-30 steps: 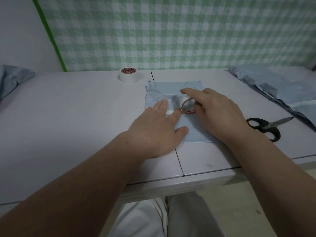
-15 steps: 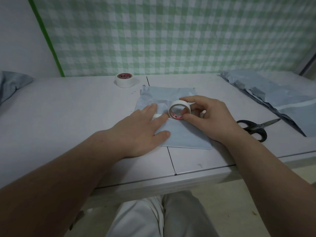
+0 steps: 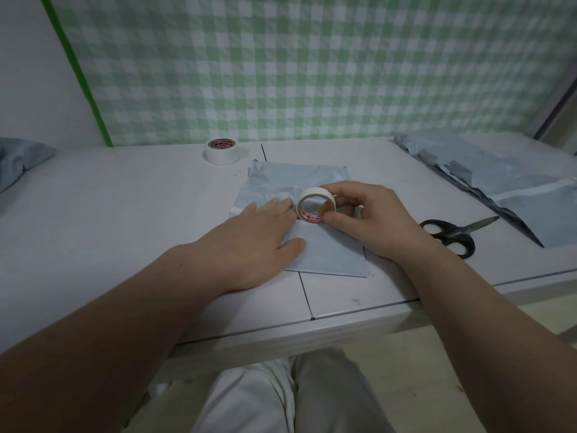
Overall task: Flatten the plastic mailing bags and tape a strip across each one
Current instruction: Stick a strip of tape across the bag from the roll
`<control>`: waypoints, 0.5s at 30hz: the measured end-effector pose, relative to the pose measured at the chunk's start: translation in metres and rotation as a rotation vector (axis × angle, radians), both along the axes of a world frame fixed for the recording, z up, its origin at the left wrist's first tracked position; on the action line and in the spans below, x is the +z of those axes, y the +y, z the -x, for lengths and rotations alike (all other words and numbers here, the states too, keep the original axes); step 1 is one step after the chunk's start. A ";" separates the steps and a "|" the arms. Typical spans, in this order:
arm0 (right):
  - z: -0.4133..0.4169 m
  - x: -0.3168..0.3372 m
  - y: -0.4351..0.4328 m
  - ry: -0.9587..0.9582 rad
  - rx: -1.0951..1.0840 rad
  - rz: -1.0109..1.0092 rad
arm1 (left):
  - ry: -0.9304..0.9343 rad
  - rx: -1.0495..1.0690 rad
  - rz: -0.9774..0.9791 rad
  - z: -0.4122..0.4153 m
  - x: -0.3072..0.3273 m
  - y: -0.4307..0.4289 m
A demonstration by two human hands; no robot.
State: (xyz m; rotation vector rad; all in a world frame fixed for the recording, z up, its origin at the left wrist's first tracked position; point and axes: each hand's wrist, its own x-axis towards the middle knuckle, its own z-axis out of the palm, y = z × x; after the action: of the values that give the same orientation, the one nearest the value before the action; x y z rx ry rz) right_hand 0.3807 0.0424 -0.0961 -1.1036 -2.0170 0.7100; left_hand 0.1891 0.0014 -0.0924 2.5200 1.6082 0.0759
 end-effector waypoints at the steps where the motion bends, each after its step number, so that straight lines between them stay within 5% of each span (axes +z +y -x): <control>1: 0.000 0.000 0.000 -0.002 0.000 -0.004 | -0.016 0.007 0.024 -0.001 0.000 -0.001; 15: 0.002 -0.002 -0.001 -0.062 -0.085 -0.110 | 0.009 0.022 0.031 -0.001 -0.004 -0.002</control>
State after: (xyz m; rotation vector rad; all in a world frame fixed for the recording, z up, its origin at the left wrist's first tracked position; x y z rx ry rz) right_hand 0.3787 0.0416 -0.0979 -1.1513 -2.0222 0.5213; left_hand 0.1905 -0.0005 -0.0960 2.4833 1.6276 0.0411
